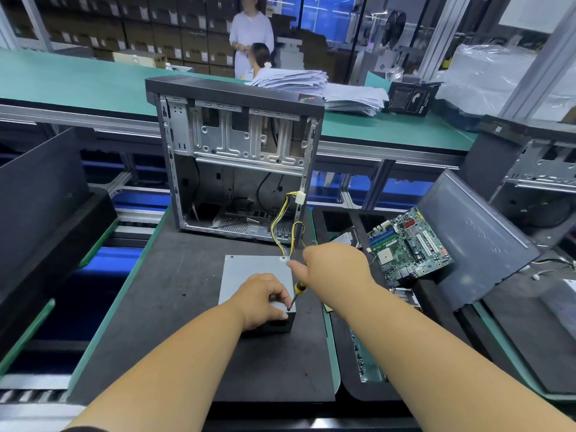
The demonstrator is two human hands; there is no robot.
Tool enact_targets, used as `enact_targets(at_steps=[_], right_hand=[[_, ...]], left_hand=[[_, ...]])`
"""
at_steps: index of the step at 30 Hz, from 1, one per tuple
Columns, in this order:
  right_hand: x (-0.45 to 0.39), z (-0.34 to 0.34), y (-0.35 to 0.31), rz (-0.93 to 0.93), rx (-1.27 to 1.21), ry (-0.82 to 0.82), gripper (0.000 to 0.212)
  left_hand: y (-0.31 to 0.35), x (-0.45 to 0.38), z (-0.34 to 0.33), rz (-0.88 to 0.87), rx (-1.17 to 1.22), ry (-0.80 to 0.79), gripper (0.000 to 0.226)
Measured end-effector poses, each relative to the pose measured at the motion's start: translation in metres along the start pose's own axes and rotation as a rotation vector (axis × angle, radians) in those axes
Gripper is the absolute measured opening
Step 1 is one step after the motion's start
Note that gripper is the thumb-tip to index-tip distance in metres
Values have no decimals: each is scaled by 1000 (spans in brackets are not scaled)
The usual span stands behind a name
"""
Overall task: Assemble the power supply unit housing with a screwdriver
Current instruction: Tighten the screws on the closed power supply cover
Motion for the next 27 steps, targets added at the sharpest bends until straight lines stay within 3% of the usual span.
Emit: enact_targets(at_steps=[3,6,7,13,17,21,25,27], right_hand=[[2,-2,-2,-13,-36,22,50],[3,0,-4,75,-239,-6,21],[3,1,-5,117,-264,-17,20],[5,-5,-1,64,-108,23,32],[6,-4,-2,56,-223,30,17],[5,0,-4,102,-245,34,23],[6,-4,-3,43,-109,42,32],[6,-2,-5,35,-176,55,25]], left_hand=[[1,0,0,3,-5,0,31],[1,-1,0,3,1,3,31],[1,0,0,3,0,4,31],[0,0,1,2,-2,-9,34],[0,-1,0,5,7,-3,29],[-1,-1,0,11,-3,-2,31],[-2,-1,-1,9,-2,-3,32],[-2,-1,0,5,12,1,32]])
Point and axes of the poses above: each hand's wrist, its own x-axis away from the middle knuckle, its own z-axis out of the back of the hand, y = z × x, the point moved 3 cm from there along -x, towards the middle knuckle, and after that the axes turned 4 degrees about -x, right-handed, at the moved point
